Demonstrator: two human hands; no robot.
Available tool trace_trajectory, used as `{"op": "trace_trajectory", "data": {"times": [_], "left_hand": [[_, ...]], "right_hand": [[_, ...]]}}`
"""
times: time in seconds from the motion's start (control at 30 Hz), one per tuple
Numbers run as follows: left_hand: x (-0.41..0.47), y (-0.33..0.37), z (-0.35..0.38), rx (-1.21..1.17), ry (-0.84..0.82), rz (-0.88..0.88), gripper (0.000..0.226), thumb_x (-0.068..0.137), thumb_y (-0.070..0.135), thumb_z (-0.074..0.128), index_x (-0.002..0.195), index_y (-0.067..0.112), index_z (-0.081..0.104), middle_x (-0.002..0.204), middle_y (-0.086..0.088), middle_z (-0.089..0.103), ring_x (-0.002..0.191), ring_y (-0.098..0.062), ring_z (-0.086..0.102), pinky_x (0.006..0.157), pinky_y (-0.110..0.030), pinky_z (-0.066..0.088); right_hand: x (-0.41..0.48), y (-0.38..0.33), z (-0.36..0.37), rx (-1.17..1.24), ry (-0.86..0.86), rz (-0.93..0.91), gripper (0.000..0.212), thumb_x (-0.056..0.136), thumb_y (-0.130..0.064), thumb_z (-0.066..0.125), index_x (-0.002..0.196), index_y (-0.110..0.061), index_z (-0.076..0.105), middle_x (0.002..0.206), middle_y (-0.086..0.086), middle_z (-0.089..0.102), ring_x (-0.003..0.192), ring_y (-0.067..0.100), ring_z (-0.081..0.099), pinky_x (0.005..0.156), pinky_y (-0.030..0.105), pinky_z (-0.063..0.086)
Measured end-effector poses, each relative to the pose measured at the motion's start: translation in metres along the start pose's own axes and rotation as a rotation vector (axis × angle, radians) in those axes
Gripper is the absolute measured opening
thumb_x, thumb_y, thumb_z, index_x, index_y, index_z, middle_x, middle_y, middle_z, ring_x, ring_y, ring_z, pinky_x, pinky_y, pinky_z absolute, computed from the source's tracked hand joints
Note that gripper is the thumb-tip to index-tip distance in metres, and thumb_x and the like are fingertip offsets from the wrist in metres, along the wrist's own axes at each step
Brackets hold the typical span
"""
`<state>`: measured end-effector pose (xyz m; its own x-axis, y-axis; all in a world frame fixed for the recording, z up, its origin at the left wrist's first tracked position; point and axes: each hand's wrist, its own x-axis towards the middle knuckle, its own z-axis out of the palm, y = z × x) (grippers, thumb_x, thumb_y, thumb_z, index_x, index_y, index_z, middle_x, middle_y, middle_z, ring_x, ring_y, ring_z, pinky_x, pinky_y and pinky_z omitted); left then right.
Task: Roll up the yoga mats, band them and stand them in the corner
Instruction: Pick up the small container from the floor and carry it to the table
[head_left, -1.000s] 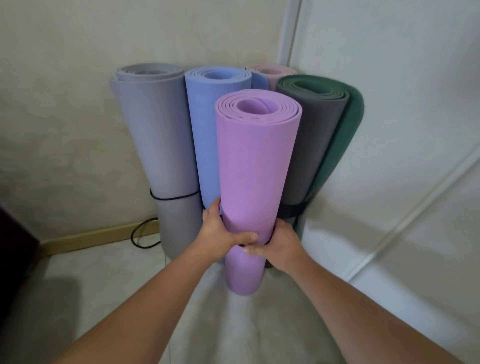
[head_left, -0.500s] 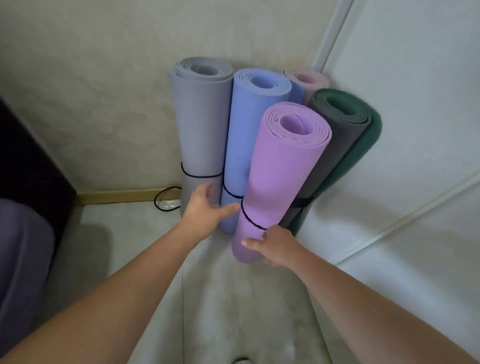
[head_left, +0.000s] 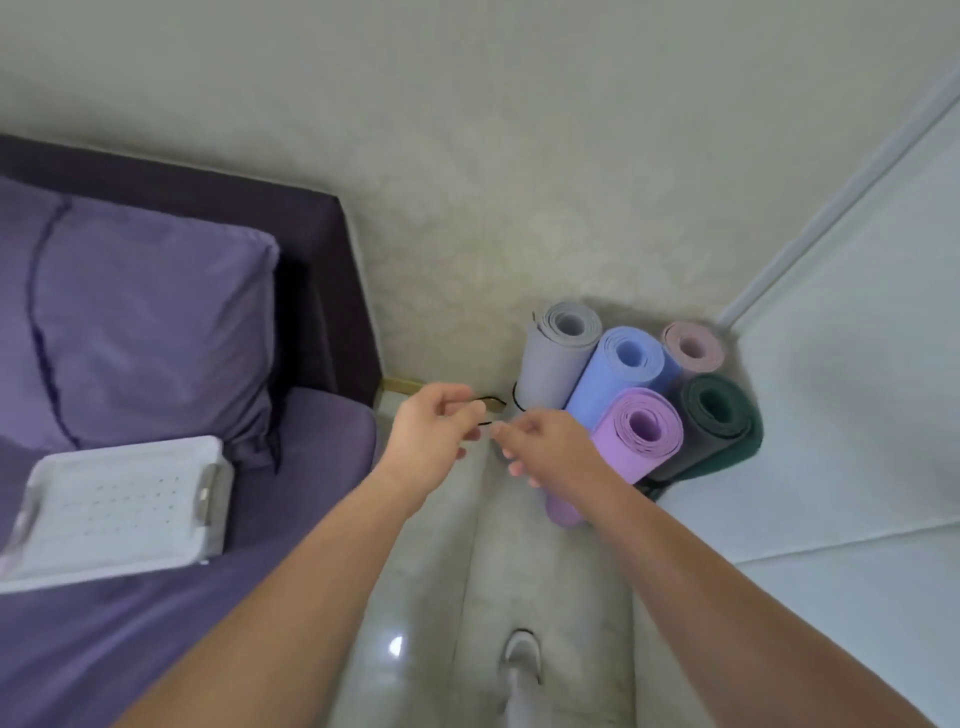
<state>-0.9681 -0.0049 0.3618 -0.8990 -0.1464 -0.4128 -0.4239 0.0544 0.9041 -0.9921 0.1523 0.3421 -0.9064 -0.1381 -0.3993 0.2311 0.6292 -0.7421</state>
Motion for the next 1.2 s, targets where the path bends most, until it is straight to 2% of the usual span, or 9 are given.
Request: {"op": "trace_trajectory", "data": {"times": [0.17, 0.3, 0.37, 0.5, 0.63, 0.83, 0.93, 1.07, 1.2], "left_hand": [[-0.106, 0.052, -0.071, -0.035, 0.005, 0.01, 0.019, 0.094, 0.014, 0.066, 0.113, 0.011, 0.064, 0.094, -0.002, 0.074, 0.072, -0.014, 0.07, 0.066, -0.033, 0.051], [-0.187, 0.068, -0.104, -0.031, -0.049, 0.054, 0.013, 0.096, 0.015, 0.064, 0.108, 0.015, 0.065, 0.093, -0.002, 0.073, 0.075, -0.015, 0.07, 0.068, -0.032, 0.052], [-0.227, 0.064, -0.113, -0.021, -0.1, 0.057, 0.011, 0.096, 0.013, 0.064, 0.106, 0.015, 0.065, 0.091, -0.002, 0.073, 0.074, -0.016, 0.07, 0.066, -0.031, 0.052], [-0.294, 0.058, -0.109, 0.051, -0.214, 0.061, 0.01, 0.096, 0.01, 0.062, 0.104, 0.013, 0.066, 0.089, -0.003, 0.072, 0.073, -0.017, 0.069, 0.064, -0.03, 0.05], [-0.365, 0.045, -0.077, 0.13, -0.397, 0.079, 0.012, 0.096, 0.008, 0.059, 0.093, 0.019, 0.063, 0.088, -0.005, 0.07, 0.073, -0.019, 0.067, 0.064, -0.03, 0.048], [-0.49, 0.0, -0.038, 0.262, -0.623, 0.18, 0.009, 0.094, 0.008, 0.06, 0.093, 0.016, 0.064, 0.091, -0.006, 0.072, 0.073, -0.017, 0.068, 0.065, -0.032, 0.049], [-0.569, -0.047, -0.022, 0.356, -0.797, 0.21, 0.007, 0.089, 0.012, 0.064, 0.095, 0.015, 0.064, 0.092, -0.006, 0.071, 0.072, -0.015, 0.068, 0.066, -0.032, 0.05], [-0.681, -0.118, -0.017, 0.488, -1.032, 0.215, 0.011, 0.09, 0.013, 0.065, 0.096, 0.022, 0.065, 0.101, -0.004, 0.073, 0.088, -0.021, 0.072, 0.077, -0.035, 0.055], [-0.779, -0.165, -0.037, 0.62, -1.216, 0.228, 0.011, 0.091, 0.015, 0.065, 0.1, 0.021, 0.067, 0.098, -0.001, 0.073, 0.083, -0.016, 0.073, 0.075, -0.035, 0.055]], "right_hand": [[-0.103, -0.099, 0.001, 0.002, -0.027, 0.003, 0.047, 0.089, -0.05, 0.065, 0.084, -0.003, 0.067, 0.077, 0.013, 0.073, 0.075, 0.029, 0.071, 0.067, 0.042, 0.052], [-0.196, -0.14, 0.015, 0.082, 0.084, 0.031, 0.033, 0.092, -0.044, 0.067, 0.086, -0.012, 0.071, 0.085, 0.007, 0.076, 0.072, 0.019, 0.073, 0.059, 0.026, 0.046], [-0.246, -0.142, 0.028, 0.117, 0.173, 0.048, 0.028, 0.091, -0.042, 0.068, 0.087, -0.015, 0.073, 0.084, 0.0, 0.076, 0.07, 0.015, 0.074, 0.06, 0.025, 0.048], [-0.34, -0.122, 0.052, 0.223, 0.296, 0.14, 0.024, 0.092, -0.037, 0.067, 0.089, -0.014, 0.073, 0.086, 0.002, 0.076, 0.073, 0.019, 0.074, 0.06, 0.023, 0.046], [-0.432, -0.089, 0.067, 0.327, 0.435, 0.24, 0.027, 0.09, -0.036, 0.065, 0.085, -0.012, 0.073, 0.085, 0.008, 0.076, 0.08, 0.026, 0.073, 0.07, 0.033, 0.051], [-0.584, -0.035, 0.098, 0.52, 0.673, 0.362, 0.016, 0.093, -0.034, 0.064, 0.085, -0.021, 0.069, 0.092, -0.001, 0.076, 0.076, 0.017, 0.074, 0.058, 0.019, 0.044], [-0.672, 0.004, 0.139, 0.628, 0.772, 0.469, 0.022, 0.092, -0.035, 0.063, 0.09, -0.015, 0.071, 0.089, 0.0, 0.075, 0.072, 0.014, 0.073, 0.064, 0.025, 0.048], [-0.795, 0.043, 0.21, 0.725, 0.887, 0.611, 0.024, 0.093, -0.041, 0.063, 0.089, -0.018, 0.07, 0.089, -0.001, 0.076, 0.076, 0.016, 0.074, 0.065, 0.028, 0.05], [-0.923, 0.065, 0.289, 0.847, 1.098, 0.794, 0.018, 0.092, -0.035, 0.063, 0.088, -0.019, 0.07, 0.089, 0.0, 0.076, 0.077, 0.016, 0.074, 0.069, 0.03, 0.053]]}}
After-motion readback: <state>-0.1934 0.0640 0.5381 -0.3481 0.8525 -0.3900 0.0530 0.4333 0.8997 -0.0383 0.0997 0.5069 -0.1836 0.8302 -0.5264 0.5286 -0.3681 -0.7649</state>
